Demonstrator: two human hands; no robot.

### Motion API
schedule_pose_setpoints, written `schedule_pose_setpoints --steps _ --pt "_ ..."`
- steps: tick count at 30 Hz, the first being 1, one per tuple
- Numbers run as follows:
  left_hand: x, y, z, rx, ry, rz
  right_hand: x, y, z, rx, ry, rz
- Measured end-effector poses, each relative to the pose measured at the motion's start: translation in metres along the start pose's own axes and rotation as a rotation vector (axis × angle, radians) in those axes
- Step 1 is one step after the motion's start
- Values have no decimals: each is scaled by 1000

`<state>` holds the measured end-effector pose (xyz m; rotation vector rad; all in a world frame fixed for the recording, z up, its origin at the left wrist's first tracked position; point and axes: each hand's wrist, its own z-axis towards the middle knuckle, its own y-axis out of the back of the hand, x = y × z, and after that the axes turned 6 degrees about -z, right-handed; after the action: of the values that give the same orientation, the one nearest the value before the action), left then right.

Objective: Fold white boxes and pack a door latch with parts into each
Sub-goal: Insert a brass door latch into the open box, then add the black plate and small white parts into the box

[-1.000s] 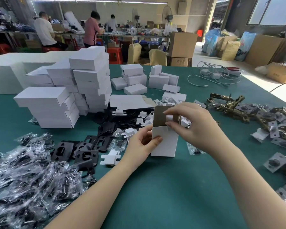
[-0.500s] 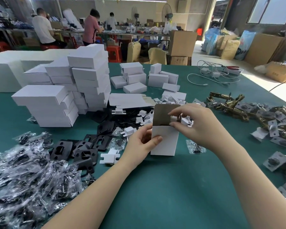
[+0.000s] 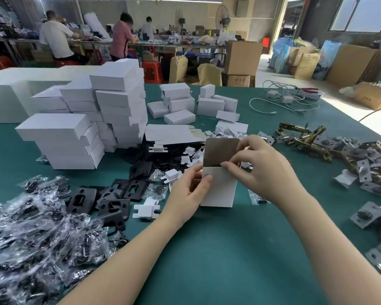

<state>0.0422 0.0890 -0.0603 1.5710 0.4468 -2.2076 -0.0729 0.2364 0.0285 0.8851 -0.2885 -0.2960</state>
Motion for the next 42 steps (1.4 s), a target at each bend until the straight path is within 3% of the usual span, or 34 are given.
schedule_pose_setpoints --steps 3,6,12,21,26,28,31,33,37,42 --pt "1 0 0 -29 -13 56 7 -30 -14 -226 -58 63" --pt "2 0 0 -42 -49 125 20 -62 -32 -344 -250 369" --pt "2 0 -1 -33 -110 175 27 -80 -45 -201 -333 615" --pt "-1 -1 -6 -67 -165 248 17 -85 -47 -203 -365 571" --pt "-41 15 12 -238 -220 417 16 -82 -46 -196 -359 585" --pt "-68 40 27 -195 -78 695 15 -83 -46 -198 -357 587" --pt "-95 84 35 -22 307 1165 14 -84 -46 -205 -350 583" --pt "-98 101 34 80 534 1337 13 -85 -46 -208 -346 574" --pt "-83 114 32 250 769 1381 12 -87 -45 -208 -355 561" --pt "-72 124 36 198 773 1322 12 -86 -46 -201 -355 550"
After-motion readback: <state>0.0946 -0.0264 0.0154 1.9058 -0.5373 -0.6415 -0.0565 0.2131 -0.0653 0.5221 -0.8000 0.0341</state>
